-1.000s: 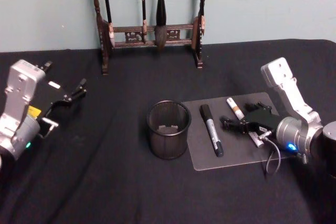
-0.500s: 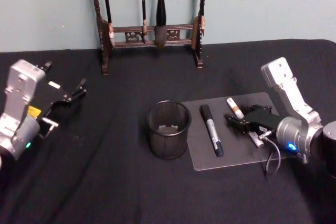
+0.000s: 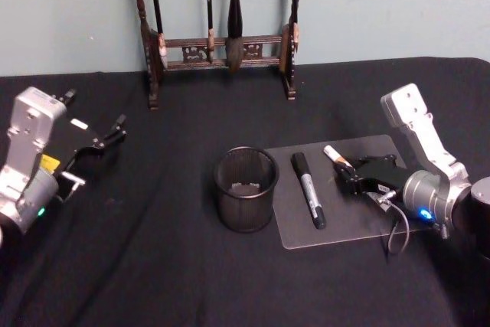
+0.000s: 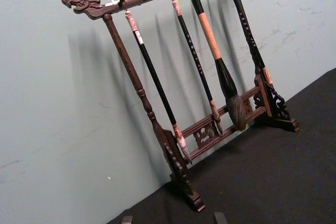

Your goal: Pick up the water-based marker from the table and place it into the pen holder.

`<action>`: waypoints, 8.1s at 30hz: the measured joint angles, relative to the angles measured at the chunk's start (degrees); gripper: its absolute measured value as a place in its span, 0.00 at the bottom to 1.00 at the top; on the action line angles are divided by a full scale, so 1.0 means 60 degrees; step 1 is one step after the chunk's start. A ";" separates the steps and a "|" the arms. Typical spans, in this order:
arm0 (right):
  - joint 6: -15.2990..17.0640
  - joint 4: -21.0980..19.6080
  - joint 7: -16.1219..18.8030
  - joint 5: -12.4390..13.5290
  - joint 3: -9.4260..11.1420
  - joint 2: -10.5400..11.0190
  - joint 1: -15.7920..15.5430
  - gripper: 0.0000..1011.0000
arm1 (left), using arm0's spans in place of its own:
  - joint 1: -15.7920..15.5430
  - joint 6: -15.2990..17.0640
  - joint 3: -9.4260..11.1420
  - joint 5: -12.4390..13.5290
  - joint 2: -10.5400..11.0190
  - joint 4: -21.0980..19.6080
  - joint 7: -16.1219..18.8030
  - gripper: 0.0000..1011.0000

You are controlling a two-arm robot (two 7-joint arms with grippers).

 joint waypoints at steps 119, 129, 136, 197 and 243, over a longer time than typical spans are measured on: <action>-0.5444 0.1396 0.2362 0.1616 -0.1368 -0.2096 0.0676 0.53 | 0.0000 0.0000 0.0000 0.0001 0.0000 0.0000 0.0000 0.99; -0.5450 0.1395 0.2368 0.1626 -0.1366 -0.2096 0.0676 0.82 | 0.0000 0.0000 0.0000 0.0000 0.0000 0.0000 0.0000 0.99; -0.5441 0.1206 0.2367 0.1655 -0.1317 -0.2013 0.0621 0.99 | 0.0000 0.0000 0.0000 0.0001 0.0000 0.0000 0.0000 0.99; 0.0701 -0.0951 -0.0446 -0.0703 -0.0446 -0.0952 -0.0275 0.99 | 0.0000 0.0000 0.0000 0.0000 0.0000 0.0000 0.0000 0.99; 0.0654 -0.0525 -0.0044 -0.1138 -0.0243 -0.1298 -0.0205 0.91 | 0.0000 0.0000 0.0000 0.0001 0.0000 0.0000 0.0000 0.99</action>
